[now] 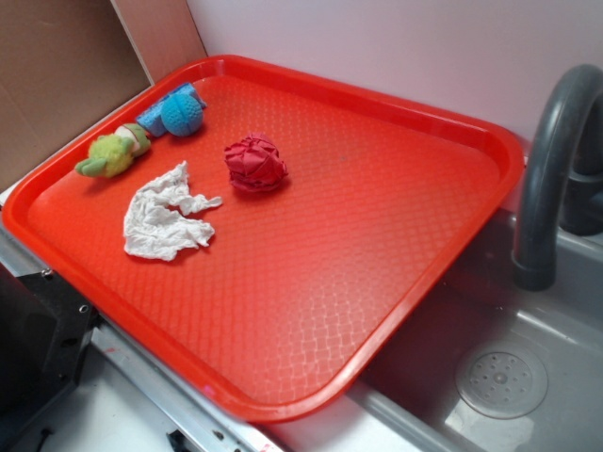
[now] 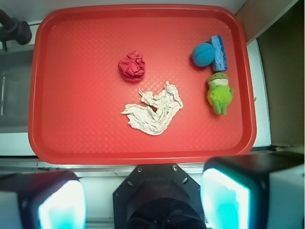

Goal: Grab the blue ball.

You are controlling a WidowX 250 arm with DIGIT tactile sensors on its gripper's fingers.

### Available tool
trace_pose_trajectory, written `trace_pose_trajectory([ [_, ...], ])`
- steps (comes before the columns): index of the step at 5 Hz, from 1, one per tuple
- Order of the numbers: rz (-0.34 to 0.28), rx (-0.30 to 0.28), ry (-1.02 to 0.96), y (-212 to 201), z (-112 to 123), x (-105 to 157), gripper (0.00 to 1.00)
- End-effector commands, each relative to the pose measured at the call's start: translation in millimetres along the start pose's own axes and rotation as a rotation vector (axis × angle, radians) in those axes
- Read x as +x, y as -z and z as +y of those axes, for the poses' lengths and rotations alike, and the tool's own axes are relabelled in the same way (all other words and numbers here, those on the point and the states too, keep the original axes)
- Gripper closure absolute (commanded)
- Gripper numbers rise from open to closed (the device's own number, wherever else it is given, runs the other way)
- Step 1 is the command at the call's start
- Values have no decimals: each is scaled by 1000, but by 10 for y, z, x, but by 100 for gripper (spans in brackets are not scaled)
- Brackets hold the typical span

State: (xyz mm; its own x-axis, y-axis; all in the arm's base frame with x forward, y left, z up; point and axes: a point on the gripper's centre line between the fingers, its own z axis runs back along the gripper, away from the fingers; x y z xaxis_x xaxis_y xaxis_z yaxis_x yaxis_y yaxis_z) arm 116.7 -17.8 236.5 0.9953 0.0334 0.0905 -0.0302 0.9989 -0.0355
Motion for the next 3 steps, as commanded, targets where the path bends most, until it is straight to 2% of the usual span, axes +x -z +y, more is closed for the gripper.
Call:
trace_pose_trajectory([
  [1,0,0,0,0,0,0,0],
  [2,-79,-126,-241,25,49,205,0],
  [3,-131,-31,-477,208,116,481,0],
])
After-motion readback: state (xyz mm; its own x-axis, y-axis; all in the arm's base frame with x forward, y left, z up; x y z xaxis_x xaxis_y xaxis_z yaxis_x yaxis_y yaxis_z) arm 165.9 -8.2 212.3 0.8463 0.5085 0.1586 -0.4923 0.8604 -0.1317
